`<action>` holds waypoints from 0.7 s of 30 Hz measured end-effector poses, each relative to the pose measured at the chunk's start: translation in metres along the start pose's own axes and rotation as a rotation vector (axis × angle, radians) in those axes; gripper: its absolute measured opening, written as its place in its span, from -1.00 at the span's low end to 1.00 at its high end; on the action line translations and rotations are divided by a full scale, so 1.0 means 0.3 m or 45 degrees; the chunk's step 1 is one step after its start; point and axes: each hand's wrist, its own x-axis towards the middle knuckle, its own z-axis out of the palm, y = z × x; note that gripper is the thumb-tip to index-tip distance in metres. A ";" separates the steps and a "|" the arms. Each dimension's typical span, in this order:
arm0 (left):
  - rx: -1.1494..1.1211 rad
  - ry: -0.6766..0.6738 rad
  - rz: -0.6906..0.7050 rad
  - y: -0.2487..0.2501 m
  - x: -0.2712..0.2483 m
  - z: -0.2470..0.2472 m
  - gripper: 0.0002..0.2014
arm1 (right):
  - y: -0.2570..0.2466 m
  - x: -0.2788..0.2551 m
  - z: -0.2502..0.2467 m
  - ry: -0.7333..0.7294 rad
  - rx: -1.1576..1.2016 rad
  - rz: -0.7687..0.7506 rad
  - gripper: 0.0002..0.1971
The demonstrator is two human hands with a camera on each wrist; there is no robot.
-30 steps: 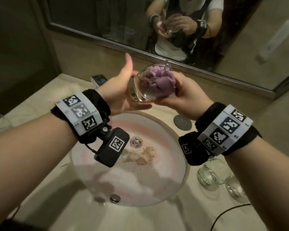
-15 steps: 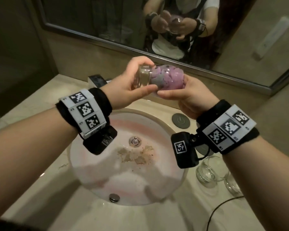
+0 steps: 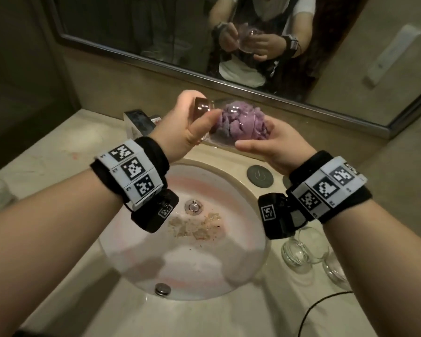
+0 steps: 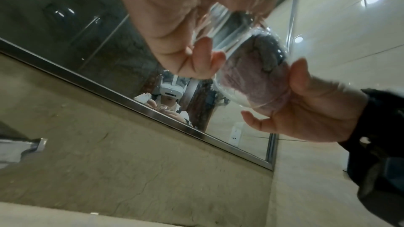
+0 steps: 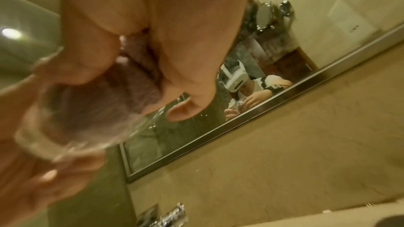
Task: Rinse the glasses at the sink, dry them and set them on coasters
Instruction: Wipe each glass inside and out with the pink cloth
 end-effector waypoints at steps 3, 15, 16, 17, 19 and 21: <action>-0.040 -0.064 0.028 -0.019 -0.026 -0.009 -0.31 | 0.034 -0.028 -0.051 -0.040 0.058 0.058 -0.39; -0.602 0.299 -0.381 -0.049 -0.129 0.053 -0.79 | -0.014 -0.007 0.039 0.502 0.145 -0.091 -0.68; -0.617 0.339 -0.391 -0.054 -0.140 0.060 -0.82 | -0.014 0.000 0.078 0.457 0.052 -0.092 -0.64; -0.631 0.388 -0.400 -0.062 -0.148 0.062 -0.86 | -0.010 0.007 0.115 0.416 -0.040 -0.090 -0.63; -0.620 0.485 -0.437 -0.077 -0.159 0.050 -0.90 | 0.004 0.013 0.176 0.363 -0.160 -0.106 -0.66; -0.572 0.540 -0.446 -0.091 -0.169 0.029 -0.92 | 0.019 0.015 0.213 0.354 -0.202 -0.124 -0.65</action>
